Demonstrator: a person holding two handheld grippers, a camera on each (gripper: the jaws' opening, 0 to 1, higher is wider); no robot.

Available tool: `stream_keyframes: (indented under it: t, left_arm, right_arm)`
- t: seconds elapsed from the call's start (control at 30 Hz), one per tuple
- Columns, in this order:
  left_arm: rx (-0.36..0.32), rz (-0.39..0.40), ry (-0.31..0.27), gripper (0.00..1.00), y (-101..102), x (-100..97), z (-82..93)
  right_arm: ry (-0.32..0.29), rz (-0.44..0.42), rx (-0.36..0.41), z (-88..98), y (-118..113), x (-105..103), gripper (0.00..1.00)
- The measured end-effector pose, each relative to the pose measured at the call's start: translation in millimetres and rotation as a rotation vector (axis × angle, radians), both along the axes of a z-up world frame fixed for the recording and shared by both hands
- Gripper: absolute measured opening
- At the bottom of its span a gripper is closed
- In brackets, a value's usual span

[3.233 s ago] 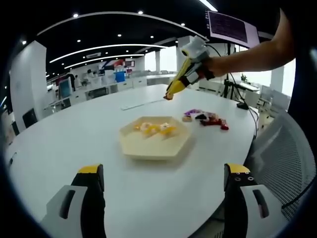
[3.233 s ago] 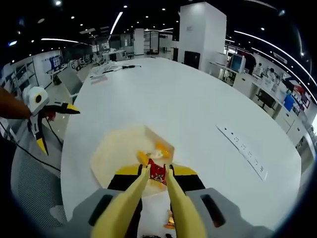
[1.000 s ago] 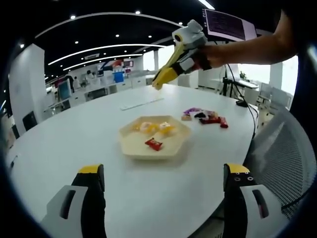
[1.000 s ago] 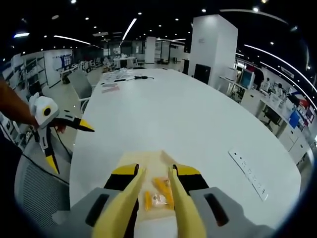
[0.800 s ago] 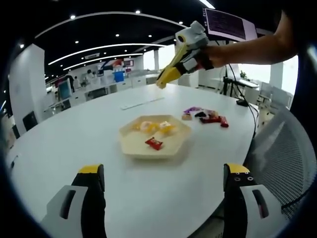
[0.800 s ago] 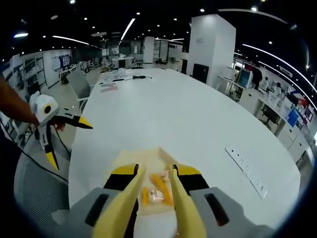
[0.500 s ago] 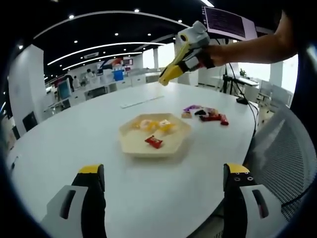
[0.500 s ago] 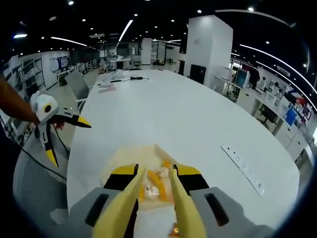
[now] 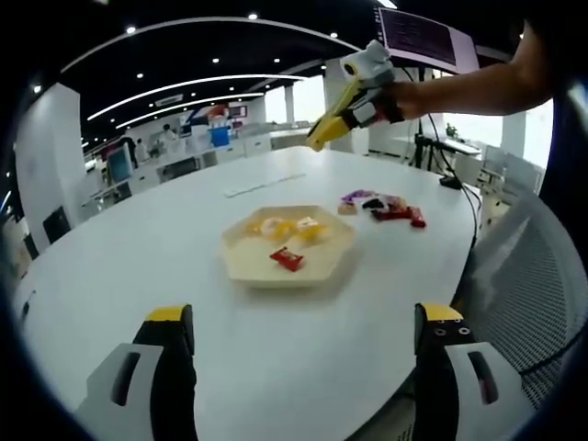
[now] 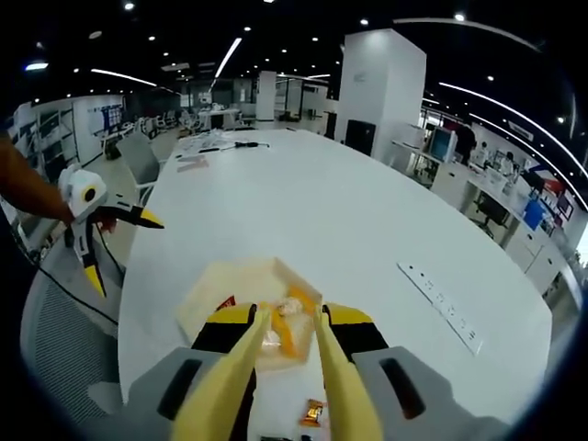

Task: Place the target food into the container with the food tongs after gripping and lifting it, then release it inside without dropping or visibly crushing the food.

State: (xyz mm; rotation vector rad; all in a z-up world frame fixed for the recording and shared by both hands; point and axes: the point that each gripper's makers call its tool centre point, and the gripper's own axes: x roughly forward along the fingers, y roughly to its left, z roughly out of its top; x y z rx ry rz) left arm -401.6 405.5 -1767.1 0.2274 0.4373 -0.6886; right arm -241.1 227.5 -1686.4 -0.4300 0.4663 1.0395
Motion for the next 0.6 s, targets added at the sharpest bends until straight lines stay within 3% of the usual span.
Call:
stream_keyframes:
  t: [0.6]
  left_arm:
    - [-0.041,0.003,-0.001,0.99,-1.5,0.5,3.8]
  right_arm:
    - [-0.005,-0.032,0.014,0.5,-29.2,1.8,0.27]
